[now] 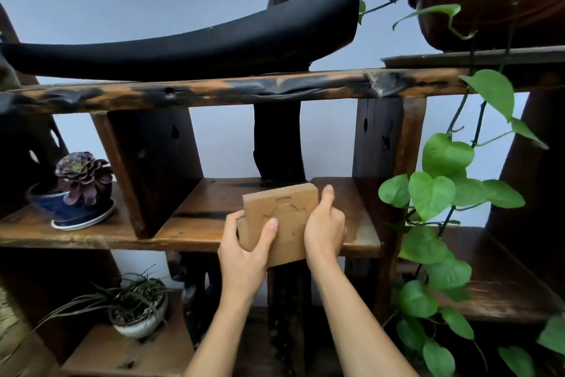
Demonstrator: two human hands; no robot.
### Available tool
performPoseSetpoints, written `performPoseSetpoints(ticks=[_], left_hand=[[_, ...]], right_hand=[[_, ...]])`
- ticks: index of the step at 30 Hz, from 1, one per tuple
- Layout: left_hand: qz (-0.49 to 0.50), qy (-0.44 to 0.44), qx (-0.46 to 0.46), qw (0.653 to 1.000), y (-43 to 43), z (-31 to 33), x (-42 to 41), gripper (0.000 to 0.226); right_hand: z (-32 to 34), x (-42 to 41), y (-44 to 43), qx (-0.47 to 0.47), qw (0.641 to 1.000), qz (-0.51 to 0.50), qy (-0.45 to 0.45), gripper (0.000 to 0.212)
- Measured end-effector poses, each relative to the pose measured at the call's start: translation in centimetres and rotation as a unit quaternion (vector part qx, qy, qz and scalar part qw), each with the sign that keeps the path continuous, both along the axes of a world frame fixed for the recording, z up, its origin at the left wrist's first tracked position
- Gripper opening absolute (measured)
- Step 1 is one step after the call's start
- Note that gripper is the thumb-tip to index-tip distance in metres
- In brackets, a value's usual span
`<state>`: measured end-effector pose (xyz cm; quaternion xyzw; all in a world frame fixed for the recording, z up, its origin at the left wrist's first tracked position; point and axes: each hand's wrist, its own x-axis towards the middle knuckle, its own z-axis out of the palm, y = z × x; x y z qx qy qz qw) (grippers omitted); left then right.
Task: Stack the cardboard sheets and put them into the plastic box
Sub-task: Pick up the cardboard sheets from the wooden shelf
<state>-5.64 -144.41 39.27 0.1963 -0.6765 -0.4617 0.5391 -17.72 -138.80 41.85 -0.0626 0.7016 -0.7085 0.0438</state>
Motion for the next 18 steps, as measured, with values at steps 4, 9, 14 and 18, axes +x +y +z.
performPoseSetpoints(ticks=[4, 9, 14, 18], left_hand=[[-0.041, -0.009, 0.046, 0.998, -0.7, 1.1, 1.7, 0.034], [-0.104, -0.047, 0.107, 0.988, 0.6, -0.1, 3.4, 0.038], [-0.128, -0.059, 0.181, 0.973, 3.4, -4.4, 5.8, 0.045], [-0.15, -0.078, 0.202, 0.965, 5.0, -7.0, 7.5, 0.05]], right_hand=[[-0.4, 1.6, 3.1, 0.006, 0.988, 0.14, 0.068, 0.074], [-3.8, 3.5, 7.2, -0.021, 0.983, 0.178, 0.04, 0.06], [-7.4, 7.1, 10.3, 0.011, 0.993, 0.117, 0.029, 0.05], [-9.8, 9.8, 12.6, 0.029, 0.996, 0.087, 0.005, 0.046]])
